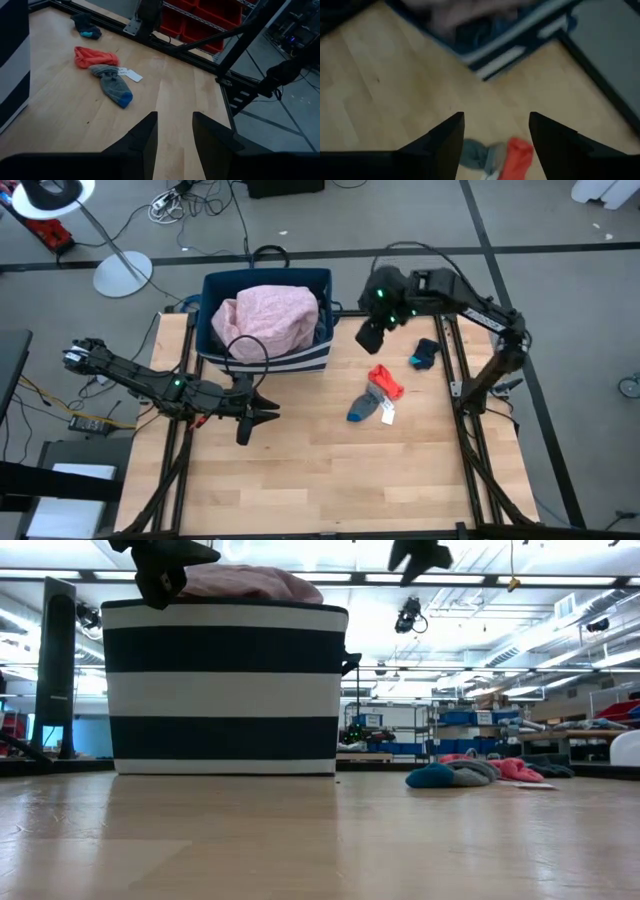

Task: Sort clothes
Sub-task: Put the orange sock into the blue laundry bin

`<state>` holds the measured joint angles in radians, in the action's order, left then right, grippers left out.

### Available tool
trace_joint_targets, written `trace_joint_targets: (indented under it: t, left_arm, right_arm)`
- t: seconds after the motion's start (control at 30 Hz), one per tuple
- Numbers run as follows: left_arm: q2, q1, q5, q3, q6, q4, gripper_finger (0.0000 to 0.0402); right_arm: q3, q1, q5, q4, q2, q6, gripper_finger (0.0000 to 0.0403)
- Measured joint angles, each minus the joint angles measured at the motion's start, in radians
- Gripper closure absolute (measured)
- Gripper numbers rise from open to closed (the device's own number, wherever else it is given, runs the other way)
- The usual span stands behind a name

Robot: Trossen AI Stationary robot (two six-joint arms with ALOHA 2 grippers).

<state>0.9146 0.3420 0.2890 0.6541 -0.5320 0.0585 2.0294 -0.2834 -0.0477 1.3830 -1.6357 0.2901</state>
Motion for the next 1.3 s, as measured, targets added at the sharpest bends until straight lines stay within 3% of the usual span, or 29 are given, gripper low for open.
trace_joint_targets:
  t: [0.3,0.47,0.7,0.93,1.3]
  left_arm:
    - [0.0,0.0,0.001,0.0,0.0,0.0,0.0275]
    - [0.0,0.0,0.001,0.0,0.0,0.0,0.0275]
    - [0.0,0.0,0.001,0.0,0.0,0.0,0.0275]
    - [0.0,0.0,0.001,0.0,0.0,-0.006,0.0275]
    - [0.0,0.0,0.0,0.0,0.0,-0.009,0.0275]
  right_arm:
    - [-0.579,0.076,-0.023,-0.258,0.297,0.26,0.0188]
    - [-0.803,0.079,-0.03,-0.324,0.374,0.382,0.0188]
    - [-1.015,0.052,-0.073,-0.362,0.379,0.477,0.0188]
    - [-1.201,-0.006,-0.038,-0.554,0.379,0.504,0.0188]
    - [-1.377,-0.077,0.0,-0.731,0.378,0.513,0.02]
